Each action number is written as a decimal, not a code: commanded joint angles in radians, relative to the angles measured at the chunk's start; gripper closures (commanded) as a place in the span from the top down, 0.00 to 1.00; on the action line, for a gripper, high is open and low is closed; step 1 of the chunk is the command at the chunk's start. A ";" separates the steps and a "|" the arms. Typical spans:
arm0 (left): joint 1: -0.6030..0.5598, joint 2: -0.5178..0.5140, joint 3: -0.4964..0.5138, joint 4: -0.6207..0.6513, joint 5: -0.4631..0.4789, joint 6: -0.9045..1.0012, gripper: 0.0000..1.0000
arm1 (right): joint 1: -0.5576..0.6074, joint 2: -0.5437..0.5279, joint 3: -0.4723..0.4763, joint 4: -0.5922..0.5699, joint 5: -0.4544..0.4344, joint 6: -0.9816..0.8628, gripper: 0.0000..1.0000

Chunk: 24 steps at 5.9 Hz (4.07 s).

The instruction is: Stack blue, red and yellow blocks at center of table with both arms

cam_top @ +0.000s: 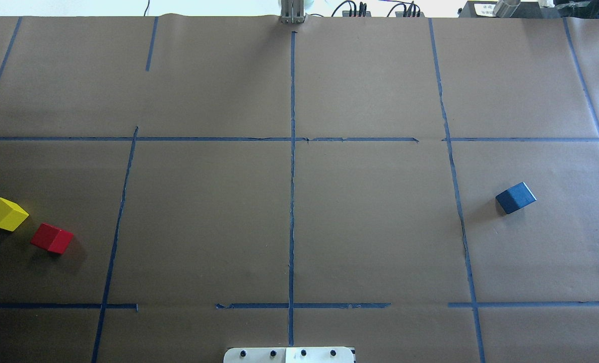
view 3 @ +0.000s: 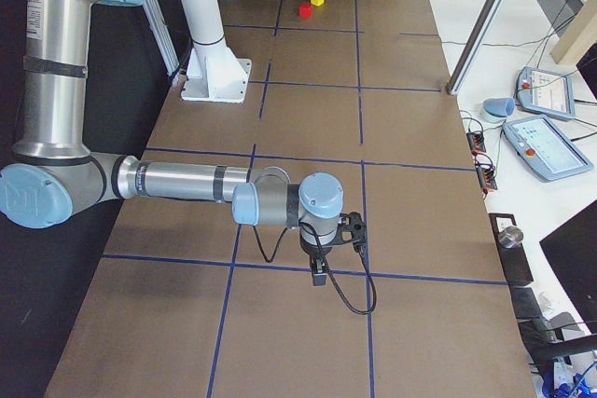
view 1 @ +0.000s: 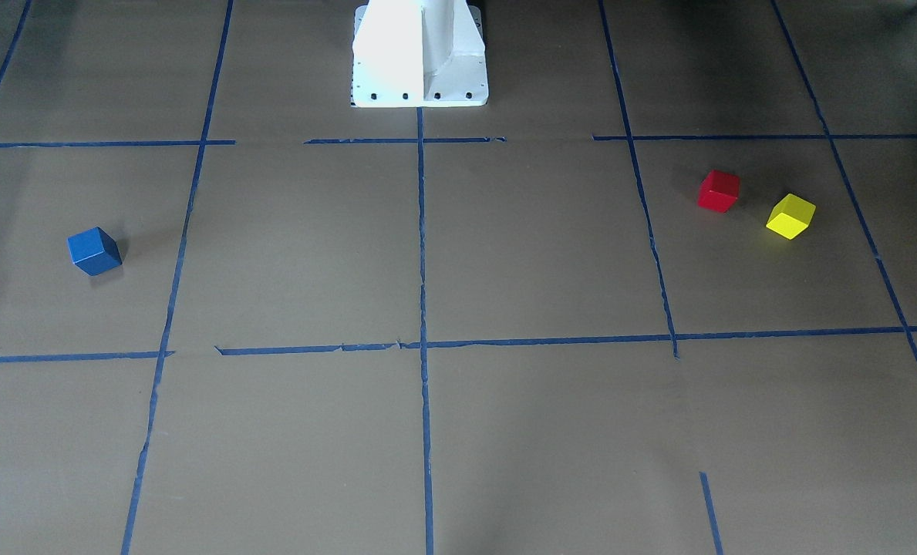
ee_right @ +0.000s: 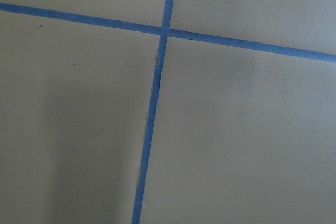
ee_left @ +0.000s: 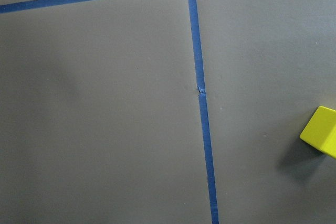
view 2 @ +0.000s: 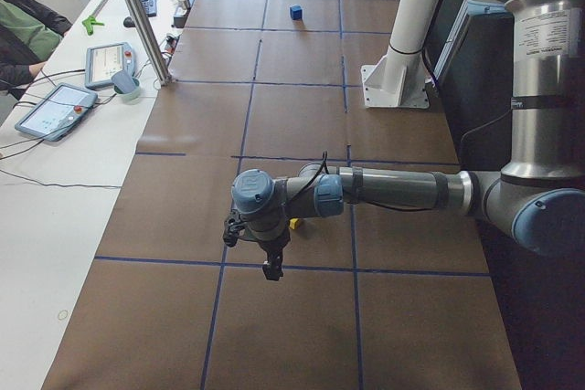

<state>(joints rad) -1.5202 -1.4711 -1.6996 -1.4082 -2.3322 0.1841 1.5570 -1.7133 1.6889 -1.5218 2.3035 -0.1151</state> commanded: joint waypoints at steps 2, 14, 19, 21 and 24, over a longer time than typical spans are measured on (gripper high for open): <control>0.000 -0.005 -0.003 0.000 -0.001 0.000 1.00 | -0.076 0.011 0.067 0.046 0.005 0.000 1.00; 0.000 -0.003 0.003 0.000 -0.001 0.000 1.00 | -0.702 0.093 0.014 0.434 -0.161 0.624 1.00; 0.000 -0.003 0.003 -0.002 -0.001 0.000 1.00 | -0.706 0.148 0.105 0.416 -0.156 0.842 0.00; 0.000 -0.003 -0.003 -0.002 -0.001 0.000 1.00 | -0.771 0.445 0.104 0.177 -0.180 1.064 0.00; 0.000 -0.003 -0.008 0.000 -0.001 0.000 1.00 | -0.932 0.854 -0.118 0.035 -0.332 1.358 0.00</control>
<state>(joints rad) -1.5202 -1.4742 -1.7068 -1.4087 -2.3332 0.1841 0.6701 -1.0023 1.6777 -1.4702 2.0216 1.1424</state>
